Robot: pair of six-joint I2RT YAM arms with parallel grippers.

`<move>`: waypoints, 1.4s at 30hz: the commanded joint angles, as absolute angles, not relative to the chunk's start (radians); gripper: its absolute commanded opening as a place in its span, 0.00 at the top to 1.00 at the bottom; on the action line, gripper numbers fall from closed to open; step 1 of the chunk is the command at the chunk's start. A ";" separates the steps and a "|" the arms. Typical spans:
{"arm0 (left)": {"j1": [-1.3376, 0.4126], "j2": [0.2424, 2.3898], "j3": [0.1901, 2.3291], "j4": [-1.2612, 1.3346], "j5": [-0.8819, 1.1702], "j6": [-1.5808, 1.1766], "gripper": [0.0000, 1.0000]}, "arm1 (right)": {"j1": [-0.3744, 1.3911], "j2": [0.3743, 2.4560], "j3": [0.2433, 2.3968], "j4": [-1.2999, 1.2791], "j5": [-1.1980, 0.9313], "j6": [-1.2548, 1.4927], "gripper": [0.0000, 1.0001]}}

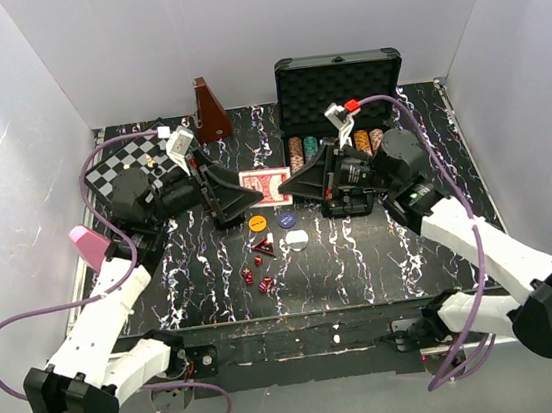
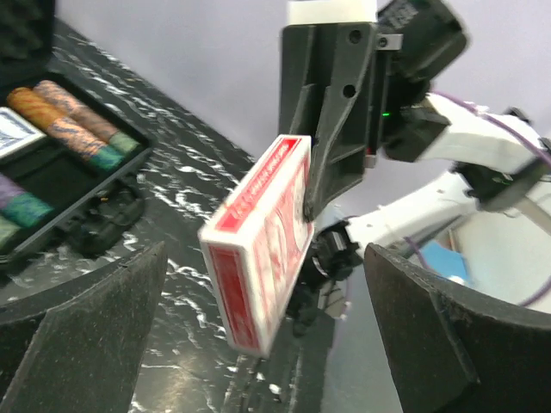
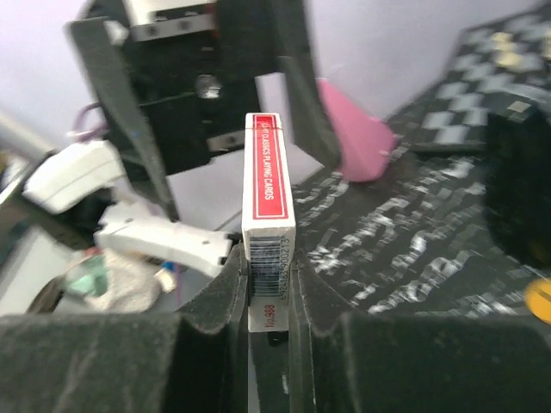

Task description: Pack up texas hold em set

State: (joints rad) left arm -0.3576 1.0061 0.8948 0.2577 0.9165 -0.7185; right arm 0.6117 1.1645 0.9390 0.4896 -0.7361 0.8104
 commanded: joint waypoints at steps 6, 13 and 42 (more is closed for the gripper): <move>-0.223 0.946 1.045 -0.198 0.571 -0.247 0.02 | 0.296 1.109 1.172 -0.277 -0.454 0.496 0.99; -0.207 0.937 0.948 -0.225 0.184 -0.083 0.02 | 0.146 1.340 1.299 -0.492 -0.401 0.319 0.99; -0.245 1.017 0.956 -0.296 0.204 -0.078 0.02 | 0.083 2.080 1.813 -0.879 -0.561 0.136 0.99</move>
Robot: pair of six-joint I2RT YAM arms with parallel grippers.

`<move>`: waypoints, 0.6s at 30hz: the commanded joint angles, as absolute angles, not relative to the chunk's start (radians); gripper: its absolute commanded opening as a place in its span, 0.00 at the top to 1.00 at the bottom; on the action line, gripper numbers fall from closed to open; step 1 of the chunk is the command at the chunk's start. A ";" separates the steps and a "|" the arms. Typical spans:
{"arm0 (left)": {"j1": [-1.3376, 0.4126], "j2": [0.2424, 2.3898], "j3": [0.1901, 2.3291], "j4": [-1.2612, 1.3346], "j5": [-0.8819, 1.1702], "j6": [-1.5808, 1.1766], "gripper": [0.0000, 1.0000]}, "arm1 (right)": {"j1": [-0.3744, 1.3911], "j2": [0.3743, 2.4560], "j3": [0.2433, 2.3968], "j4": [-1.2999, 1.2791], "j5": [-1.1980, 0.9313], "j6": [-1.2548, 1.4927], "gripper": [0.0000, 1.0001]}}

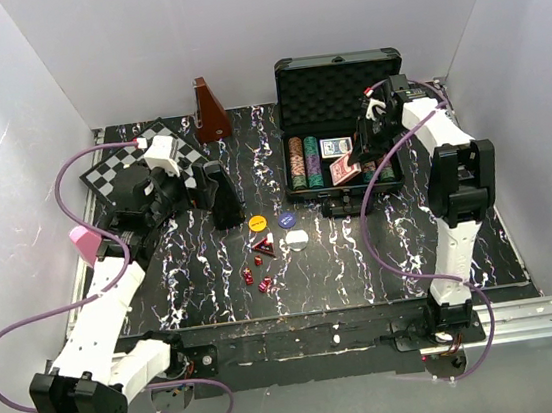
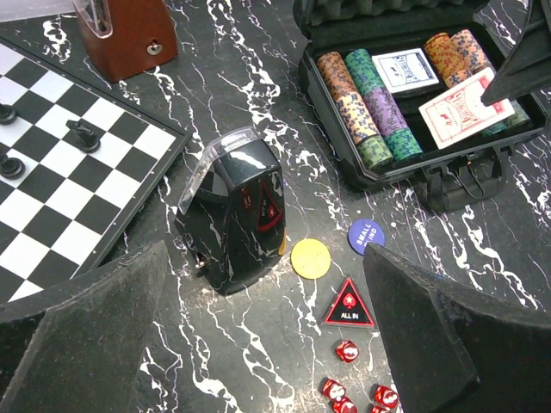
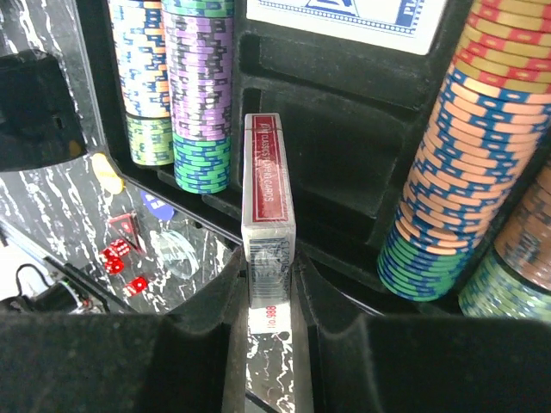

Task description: Pack up texas hold em set

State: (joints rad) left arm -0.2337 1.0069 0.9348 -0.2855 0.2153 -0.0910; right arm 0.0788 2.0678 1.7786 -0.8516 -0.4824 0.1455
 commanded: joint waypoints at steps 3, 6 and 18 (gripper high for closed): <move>-0.250 1.022 0.957 -0.299 0.210 -0.080 0.02 | 0.084 2.098 1.807 -0.858 -0.566 0.147 0.99; -0.253 1.028 0.960 -0.302 0.210 -0.080 0.02 | 0.087 2.128 1.818 -0.853 -0.563 0.153 0.99; -0.253 1.039 0.965 -0.307 0.225 -0.086 0.02 | 0.091 2.192 1.847 -0.864 -0.491 0.170 0.99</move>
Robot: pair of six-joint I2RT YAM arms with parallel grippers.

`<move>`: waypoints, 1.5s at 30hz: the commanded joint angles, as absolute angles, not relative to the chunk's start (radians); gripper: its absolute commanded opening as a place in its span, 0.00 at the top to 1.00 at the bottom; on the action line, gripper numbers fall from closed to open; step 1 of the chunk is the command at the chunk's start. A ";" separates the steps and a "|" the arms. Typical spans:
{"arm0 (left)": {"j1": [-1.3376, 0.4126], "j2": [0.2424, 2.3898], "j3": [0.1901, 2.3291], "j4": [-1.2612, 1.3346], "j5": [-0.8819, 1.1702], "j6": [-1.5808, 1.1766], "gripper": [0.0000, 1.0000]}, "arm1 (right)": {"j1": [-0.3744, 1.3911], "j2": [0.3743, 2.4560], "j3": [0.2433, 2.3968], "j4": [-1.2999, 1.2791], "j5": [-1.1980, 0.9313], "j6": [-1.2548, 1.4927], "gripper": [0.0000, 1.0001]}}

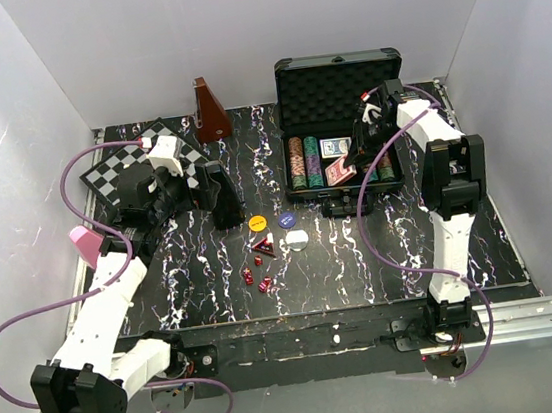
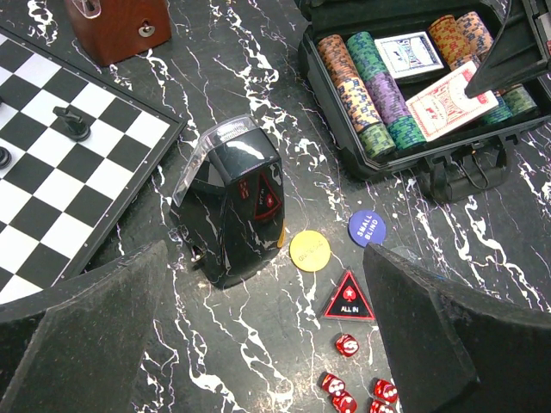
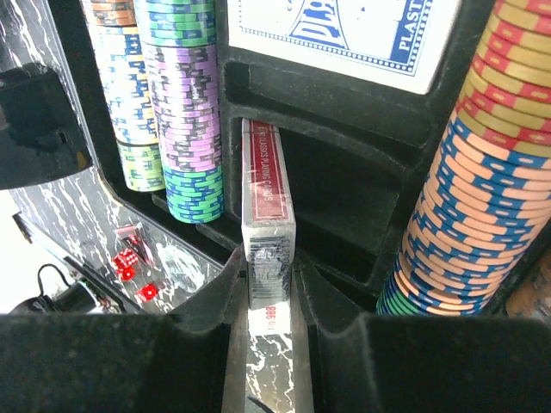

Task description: Pack up texas hold em set

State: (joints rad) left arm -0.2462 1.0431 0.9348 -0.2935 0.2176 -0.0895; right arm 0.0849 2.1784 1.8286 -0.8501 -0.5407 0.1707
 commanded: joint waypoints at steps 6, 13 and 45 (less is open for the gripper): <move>-0.258 1.037 0.965 -0.305 0.225 -0.086 0.02 | 0.091 2.204 1.825 -0.856 -0.469 0.181 0.99; -0.258 1.046 0.966 -0.310 0.229 -0.086 0.02 | 0.097 2.113 1.711 -0.750 -0.381 0.189 0.70; -0.311 1.063 0.976 -0.330 0.160 -0.069 0.02 | 0.173 1.983 1.589 -0.624 -0.115 0.150 0.55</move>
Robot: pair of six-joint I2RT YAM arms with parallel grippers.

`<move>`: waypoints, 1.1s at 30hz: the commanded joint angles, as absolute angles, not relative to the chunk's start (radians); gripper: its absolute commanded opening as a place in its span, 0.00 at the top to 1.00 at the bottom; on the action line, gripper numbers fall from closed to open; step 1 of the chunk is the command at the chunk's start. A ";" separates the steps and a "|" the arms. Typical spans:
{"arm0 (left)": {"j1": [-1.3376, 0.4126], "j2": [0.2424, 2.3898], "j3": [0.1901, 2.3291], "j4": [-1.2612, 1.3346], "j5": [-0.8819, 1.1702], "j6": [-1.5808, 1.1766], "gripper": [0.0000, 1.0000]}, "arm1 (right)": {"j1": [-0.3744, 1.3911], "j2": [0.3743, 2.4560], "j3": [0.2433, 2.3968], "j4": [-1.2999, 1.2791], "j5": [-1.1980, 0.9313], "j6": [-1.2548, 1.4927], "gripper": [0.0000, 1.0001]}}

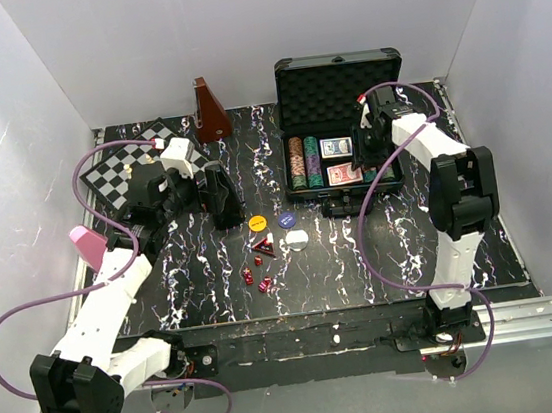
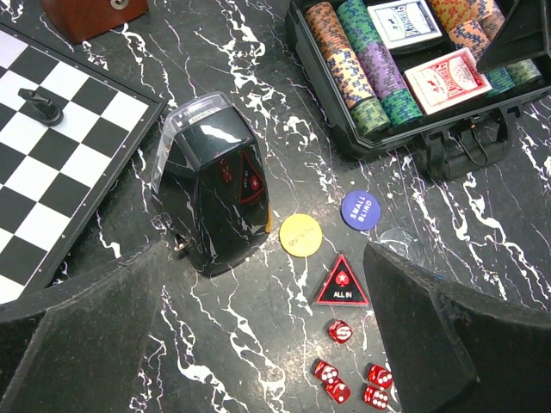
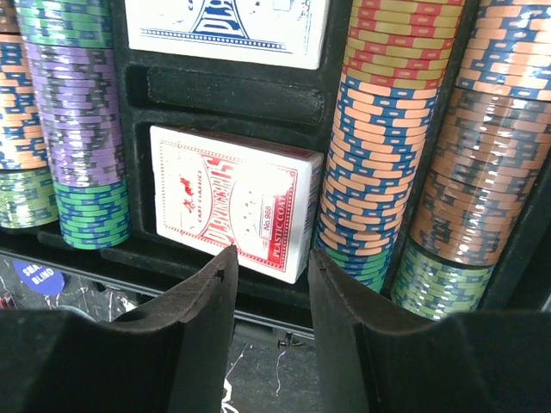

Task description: Pack up texas hold em set

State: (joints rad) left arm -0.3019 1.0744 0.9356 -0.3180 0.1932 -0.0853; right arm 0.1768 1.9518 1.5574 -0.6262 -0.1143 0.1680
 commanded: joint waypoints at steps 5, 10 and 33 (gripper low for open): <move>-0.318 1.066 0.976 -0.333 0.153 -0.066 0.02 | 0.173 2.019 1.615 -0.643 -0.110 0.149 0.58; -0.324 1.062 0.974 -0.333 0.149 -0.063 0.02 | 0.176 2.037 1.621 -0.644 -0.126 0.147 0.60; -0.330 1.060 0.974 -0.334 0.138 -0.057 0.02 | 0.253 2.157 1.738 -0.713 -0.206 0.166 0.69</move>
State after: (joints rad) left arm -0.3241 1.0744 0.9360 -0.3367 0.1528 -0.0704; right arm 0.1867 2.1197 1.6928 -0.7303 -0.1516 0.1570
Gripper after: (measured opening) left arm 0.981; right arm 0.316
